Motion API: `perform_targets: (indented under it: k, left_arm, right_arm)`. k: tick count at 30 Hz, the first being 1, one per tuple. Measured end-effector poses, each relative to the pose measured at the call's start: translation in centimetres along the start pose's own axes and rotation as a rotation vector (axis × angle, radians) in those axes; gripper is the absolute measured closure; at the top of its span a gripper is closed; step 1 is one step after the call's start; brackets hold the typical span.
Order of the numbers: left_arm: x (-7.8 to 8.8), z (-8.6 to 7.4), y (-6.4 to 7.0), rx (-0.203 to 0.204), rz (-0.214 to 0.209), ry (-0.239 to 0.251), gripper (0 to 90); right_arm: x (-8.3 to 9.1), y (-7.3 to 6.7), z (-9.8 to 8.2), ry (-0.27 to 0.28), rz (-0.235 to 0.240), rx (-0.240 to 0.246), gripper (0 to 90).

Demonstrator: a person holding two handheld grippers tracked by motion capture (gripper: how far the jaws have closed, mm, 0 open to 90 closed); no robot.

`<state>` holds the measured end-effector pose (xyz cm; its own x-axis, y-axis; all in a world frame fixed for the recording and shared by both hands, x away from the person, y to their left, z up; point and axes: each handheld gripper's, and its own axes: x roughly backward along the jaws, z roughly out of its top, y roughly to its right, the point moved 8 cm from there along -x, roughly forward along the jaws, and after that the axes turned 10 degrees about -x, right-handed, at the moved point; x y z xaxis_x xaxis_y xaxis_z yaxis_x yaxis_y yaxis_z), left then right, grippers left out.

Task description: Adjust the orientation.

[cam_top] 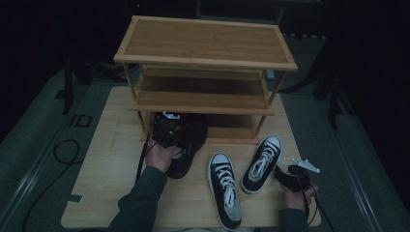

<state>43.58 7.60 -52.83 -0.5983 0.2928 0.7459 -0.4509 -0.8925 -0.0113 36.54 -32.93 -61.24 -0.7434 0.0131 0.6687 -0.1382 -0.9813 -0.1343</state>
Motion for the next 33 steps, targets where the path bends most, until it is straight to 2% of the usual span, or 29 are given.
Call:
perform_targets:
  k: [9, 19, 24, 27, 33]
  left_arm:
    - [-1.0, 0.5, -0.3, 0.057, 0.050, 0.014, 87.9]
    - [-1.5, 0.6, -1.0, 0.086, 0.120, 0.030, 87.7]
    - [-1.6, 0.7, -1.1, 0.079, 0.135, 0.037, 86.4]
    - [-1.4, 0.6, -1.1, 0.056, 0.147, 0.036, 79.6]
    - [-0.2, 0.6, -0.9, 0.033, 0.106, 0.059, 66.2]
  right_arm:
    - [0.0, 0.0, 0.0, 0.000, 0.001, 0.001, 31.3]
    - [0.0, 0.0, 0.0, 0.000, 0.002, 0.001, 31.3]
    - [0.0, 0.0, 0.0, 0.000, 0.002, 0.002, 31.3]
    - [0.0, 0.0, 0.0, 0.000, 0.002, 0.002, 31.3]
    - [0.0, 0.0, 0.0, 0.000, 0.002, 0.002, 31.3]
